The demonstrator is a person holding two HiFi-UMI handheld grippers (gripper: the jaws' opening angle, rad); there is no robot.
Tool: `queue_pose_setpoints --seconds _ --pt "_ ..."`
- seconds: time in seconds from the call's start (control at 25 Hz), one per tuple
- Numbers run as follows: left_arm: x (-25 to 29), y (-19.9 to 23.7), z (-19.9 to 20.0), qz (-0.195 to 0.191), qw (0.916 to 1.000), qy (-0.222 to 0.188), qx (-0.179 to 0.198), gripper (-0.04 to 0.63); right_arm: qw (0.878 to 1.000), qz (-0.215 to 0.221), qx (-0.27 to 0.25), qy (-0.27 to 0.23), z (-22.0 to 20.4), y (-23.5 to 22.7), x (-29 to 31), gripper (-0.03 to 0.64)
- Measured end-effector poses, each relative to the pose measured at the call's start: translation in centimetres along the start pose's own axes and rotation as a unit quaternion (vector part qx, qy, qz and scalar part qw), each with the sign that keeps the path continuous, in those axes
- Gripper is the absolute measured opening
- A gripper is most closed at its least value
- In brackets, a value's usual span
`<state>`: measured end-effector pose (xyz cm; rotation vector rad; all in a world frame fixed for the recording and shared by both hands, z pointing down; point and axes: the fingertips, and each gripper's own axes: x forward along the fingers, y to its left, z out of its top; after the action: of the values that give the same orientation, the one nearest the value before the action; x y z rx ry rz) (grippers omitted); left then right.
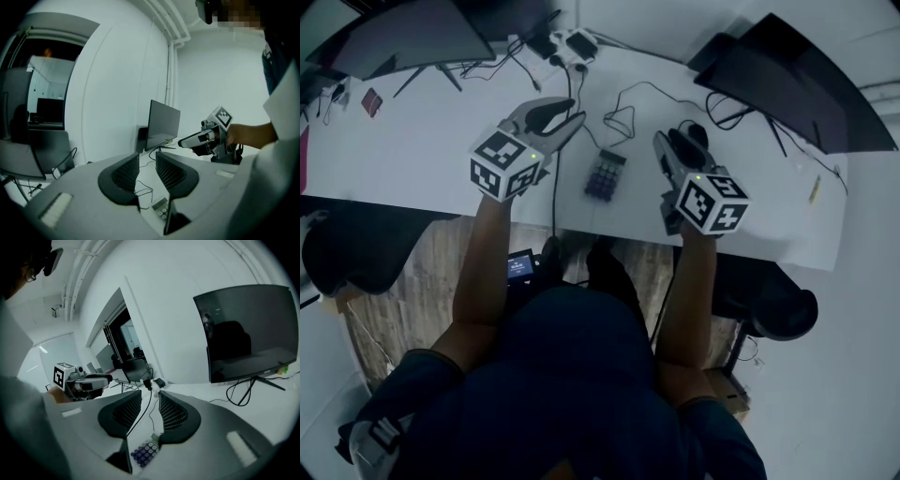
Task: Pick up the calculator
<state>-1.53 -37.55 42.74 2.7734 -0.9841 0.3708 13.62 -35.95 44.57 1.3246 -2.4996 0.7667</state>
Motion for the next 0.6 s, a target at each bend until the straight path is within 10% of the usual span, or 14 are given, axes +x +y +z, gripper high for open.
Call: queue_pose_setpoints --seconds 0.6 --pt "3.9 -0.2 -14.8 -0.016 0.9837 0.096 -0.151 0.127 0.99 0.02 0.101 0.101 -13.2 -3.3 4.9 0.103"
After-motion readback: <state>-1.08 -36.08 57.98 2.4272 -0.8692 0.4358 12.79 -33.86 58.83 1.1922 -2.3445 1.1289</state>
